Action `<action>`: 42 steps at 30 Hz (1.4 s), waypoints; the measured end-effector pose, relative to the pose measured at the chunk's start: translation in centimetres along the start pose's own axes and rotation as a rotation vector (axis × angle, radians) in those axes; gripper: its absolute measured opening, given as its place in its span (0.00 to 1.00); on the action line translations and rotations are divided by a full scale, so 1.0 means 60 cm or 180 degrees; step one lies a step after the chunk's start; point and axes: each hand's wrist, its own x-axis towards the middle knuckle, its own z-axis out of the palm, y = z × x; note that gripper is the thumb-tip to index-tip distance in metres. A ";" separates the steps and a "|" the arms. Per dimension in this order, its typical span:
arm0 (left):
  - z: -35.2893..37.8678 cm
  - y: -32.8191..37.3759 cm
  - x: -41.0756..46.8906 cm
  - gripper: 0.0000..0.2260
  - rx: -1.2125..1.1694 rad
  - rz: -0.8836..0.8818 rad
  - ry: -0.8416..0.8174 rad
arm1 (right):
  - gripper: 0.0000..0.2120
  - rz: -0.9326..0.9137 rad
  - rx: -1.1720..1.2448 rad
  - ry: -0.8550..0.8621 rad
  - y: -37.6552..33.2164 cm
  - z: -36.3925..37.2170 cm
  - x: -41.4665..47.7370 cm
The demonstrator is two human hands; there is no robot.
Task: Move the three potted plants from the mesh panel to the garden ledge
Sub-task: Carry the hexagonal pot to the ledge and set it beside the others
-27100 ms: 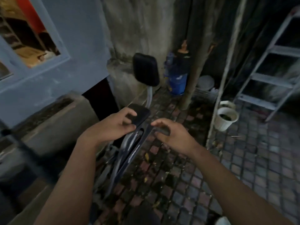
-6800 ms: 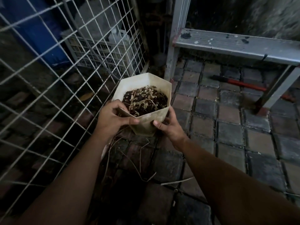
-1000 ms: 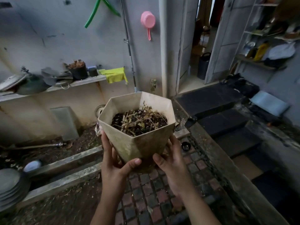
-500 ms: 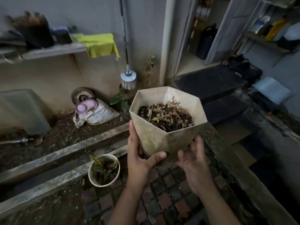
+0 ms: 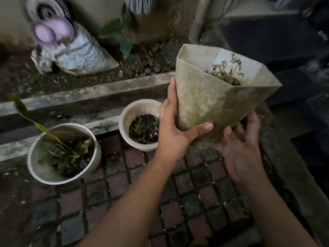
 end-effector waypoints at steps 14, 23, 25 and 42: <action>0.131 -0.425 -0.039 0.52 0.0314 0.0125 -0.0708 | 0.29 -0.0266 0.0324 0.0280 0.386 -0.257 0.078; 0.112 -0.519 0.020 0.53 0.0408 0.0008 -0.0558 | 0.27 -0.0107 0.0468 0.0319 0.491 -0.231 0.161; 0.107 -0.526 0.025 0.51 0.0475 -0.0007 -0.0544 | 0.27 -0.0082 0.0435 0.0255 0.508 -0.228 0.173; 0.114 -0.590 0.024 0.53 0.1252 -0.0265 -0.0361 | 0.30 0.0182 0.0581 0.0521 0.536 -0.229 0.199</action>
